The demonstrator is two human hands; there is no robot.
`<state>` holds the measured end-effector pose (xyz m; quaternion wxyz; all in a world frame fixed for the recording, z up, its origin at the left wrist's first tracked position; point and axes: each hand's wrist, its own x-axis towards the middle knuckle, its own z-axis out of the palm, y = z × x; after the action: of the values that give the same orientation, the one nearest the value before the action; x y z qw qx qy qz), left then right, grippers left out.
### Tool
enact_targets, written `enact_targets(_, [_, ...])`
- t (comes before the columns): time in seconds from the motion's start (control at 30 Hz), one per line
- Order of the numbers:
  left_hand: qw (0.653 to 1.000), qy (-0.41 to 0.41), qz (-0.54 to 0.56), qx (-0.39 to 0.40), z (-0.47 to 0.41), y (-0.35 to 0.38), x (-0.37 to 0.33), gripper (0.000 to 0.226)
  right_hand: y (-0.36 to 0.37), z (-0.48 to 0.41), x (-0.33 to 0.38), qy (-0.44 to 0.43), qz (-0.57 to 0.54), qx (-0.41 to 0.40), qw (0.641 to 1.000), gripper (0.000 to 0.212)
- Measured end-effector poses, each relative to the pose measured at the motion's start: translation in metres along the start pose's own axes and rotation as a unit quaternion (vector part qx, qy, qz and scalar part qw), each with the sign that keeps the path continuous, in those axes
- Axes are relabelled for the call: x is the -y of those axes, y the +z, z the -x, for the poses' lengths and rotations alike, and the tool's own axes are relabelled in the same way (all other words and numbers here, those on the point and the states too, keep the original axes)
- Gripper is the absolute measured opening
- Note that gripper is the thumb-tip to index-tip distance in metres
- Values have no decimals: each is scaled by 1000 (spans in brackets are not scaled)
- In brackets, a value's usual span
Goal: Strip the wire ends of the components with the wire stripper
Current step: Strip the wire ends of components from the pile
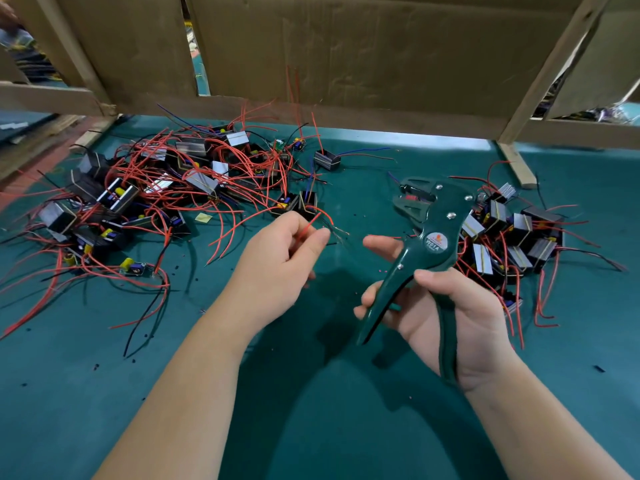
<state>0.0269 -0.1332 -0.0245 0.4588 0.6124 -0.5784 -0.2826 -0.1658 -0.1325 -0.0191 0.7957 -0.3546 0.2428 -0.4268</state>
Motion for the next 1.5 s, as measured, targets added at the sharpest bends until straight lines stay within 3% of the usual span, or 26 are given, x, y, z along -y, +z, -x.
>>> enact_targets(0.2, [999, -13, 15, 43, 5, 8, -6, 22, 8, 3, -7, 43, 4, 49, 998, 81])
enact_targets(0.5, [993, -61, 19, 101, 7, 13, -7, 23, 4, 1, -9, -2, -17, 0, 1000, 87])
enact_targets(0.67, [988, -122, 1, 99, 5, 10, -3, 23, 1, -2, 0, -39, -3, -40, 998, 60])
enact_targets(0.77, [966, -181, 185, 24, 0, 9, -10, 24, -1, -2, 3, -16, -6, -39, 999, 61])
enact_targets(0.87, [889, -222, 401, 10, -4, 4, -22, 39, 0, 0, -4, 34, -5, 3, 999, 65])
enact_targets(0.93, [861, -218, 459, 10, -4, 4, -26, 52, 2, 1, -7, 74, 4, 53, 996, 73])
enact_targets(1.03, [851, -197, 485, 46, 0, 10, -30, 75, 5, 1, -12, 113, 27, 108, 987, 68])
enact_targets(1.17, [876, -162, 449, 76, 1, 15, -28, 90, 4, 2, -14, 87, 57, 76, 992, 38])
enact_targets(1.23, [923, -133, 360, 33, -1, 13, -20, 89, 2, -1, -12, 28, 47, 19, 998, 39])
enact_targets(1.33, [982, -64, 162, -71, -3, 7, -8, 65, -4, -5, -4, -103, 36, -71, 992, 36])
enact_targets(1.43, [985, -23, -8, -171, -5, -2, 4, 47, -13, -6, 5, -194, 68, -131, 970, 22])
enact_targets(1.5, [978, -54, -68, -188, -9, -7, 9, 40, -19, -6, 8, -209, 110, -171, 957, 37])
